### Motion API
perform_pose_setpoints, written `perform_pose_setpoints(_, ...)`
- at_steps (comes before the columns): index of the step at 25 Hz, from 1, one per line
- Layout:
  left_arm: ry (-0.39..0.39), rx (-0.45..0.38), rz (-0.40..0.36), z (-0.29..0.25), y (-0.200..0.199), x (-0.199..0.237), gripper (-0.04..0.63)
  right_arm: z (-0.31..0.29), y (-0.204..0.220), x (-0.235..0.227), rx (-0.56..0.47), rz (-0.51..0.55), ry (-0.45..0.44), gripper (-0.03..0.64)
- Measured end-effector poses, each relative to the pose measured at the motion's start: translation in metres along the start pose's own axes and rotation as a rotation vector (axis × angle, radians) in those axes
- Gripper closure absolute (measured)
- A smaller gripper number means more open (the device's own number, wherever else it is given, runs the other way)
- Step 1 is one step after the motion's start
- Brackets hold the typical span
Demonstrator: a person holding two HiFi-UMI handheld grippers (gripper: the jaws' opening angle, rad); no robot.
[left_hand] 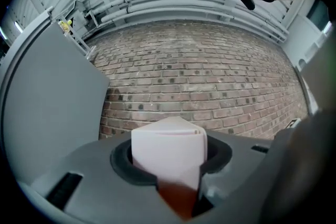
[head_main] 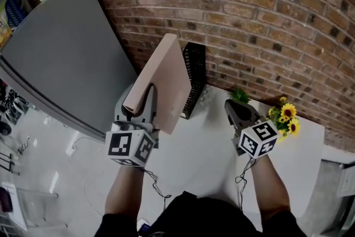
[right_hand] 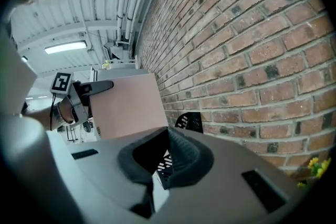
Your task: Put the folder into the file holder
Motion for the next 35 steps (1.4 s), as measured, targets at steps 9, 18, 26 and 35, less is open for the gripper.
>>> perform_pose_setpoints(9,0.051,-0.027,0.051,-0.058,0.011,0.019,0.425,-0.025,0.004,-0.013,0.004,-0.009,0.091,0.614)
perform_pose_setpoints(18,0.102,-0.030,0.089,-0.099,0.028,0.019,0.424,-0.036,0.013,-0.015,0.015,-0.025,0.161,0.614)
perform_pose_setpoints(26,0.111,-0.006,0.115,-0.121,0.058,0.011,0.423,-0.036,0.019,-0.018,0.019,-0.041,0.207,0.614)
perform_pose_setpoints(35,0.108,-0.035,0.110,-0.133,0.068,0.003,0.423,-0.034,0.025,-0.021,0.027,-0.053,0.235,0.614)
Point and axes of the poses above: the fingertips, and each gripper's own axes: z backward along the fingers, x to its left, y out of its underside, the point moved 2 cm from there along z, backward along the fingers, and after that the axes turned 14 degrees about -y, right-handed, at the moved point
